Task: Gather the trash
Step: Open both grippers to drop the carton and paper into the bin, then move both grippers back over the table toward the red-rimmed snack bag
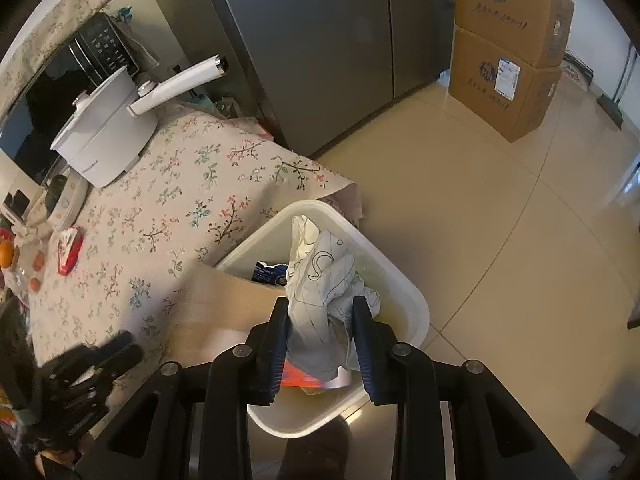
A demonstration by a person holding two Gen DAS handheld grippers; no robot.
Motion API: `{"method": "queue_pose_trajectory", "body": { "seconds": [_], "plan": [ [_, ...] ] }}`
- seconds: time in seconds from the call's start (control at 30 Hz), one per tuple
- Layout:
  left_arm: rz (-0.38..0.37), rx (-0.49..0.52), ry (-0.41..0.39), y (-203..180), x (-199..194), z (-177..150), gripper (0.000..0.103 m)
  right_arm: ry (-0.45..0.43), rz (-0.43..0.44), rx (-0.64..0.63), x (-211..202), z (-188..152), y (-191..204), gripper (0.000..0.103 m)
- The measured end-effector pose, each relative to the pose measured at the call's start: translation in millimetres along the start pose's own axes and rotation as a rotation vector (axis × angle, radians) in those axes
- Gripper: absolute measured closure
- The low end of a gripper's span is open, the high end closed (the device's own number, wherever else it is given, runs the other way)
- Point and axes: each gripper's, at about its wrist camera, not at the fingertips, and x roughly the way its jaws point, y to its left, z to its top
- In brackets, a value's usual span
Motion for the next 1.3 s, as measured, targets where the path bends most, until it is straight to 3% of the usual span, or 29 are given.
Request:
{"method": "queue_pose_trajectory", "body": {
  "seconds": [0.33,0.4,0.53,0.63,0.73,1.0,1.3],
  "plan": [
    [0.090,-0.030,-0.041,36.1,-42.5,-8.2,0.032,0.052,0.014,0.011,14.0,-1.0,11.1,0.070],
    [0.118,-0.030,-0.051,41.6,-49.1,-11.0,0.026,0.066,0.009,0.003,18.0,-0.8,16.5,0.069],
    [0.167,-0.052,-0.064,60.7,-63.7,-17.4,0.022,0.069,-0.009,0.003,20.5,0.8,24.9,0.063],
    [0.207,-0.083,-0.084,79.2,-77.2,-21.9,0.020,0.062,-0.005,0.003,19.7,3.1,32.5,0.037],
    [0.234,-0.112,-0.103,97.0,-89.0,-26.6,0.018,0.049,0.010,-0.002,18.1,5.0,45.3,0.031],
    [0.307,-0.219,-0.147,155.4,-117.4,-41.0,0.014,0.024,0.048,-0.060,25.7,7.2,104.7,0.025],
    [0.396,-0.371,-0.181,230.4,-151.4,-57.2,0.014,0.009,0.096,-0.184,50.8,8.0,199.5,0.022]
  ]
}}
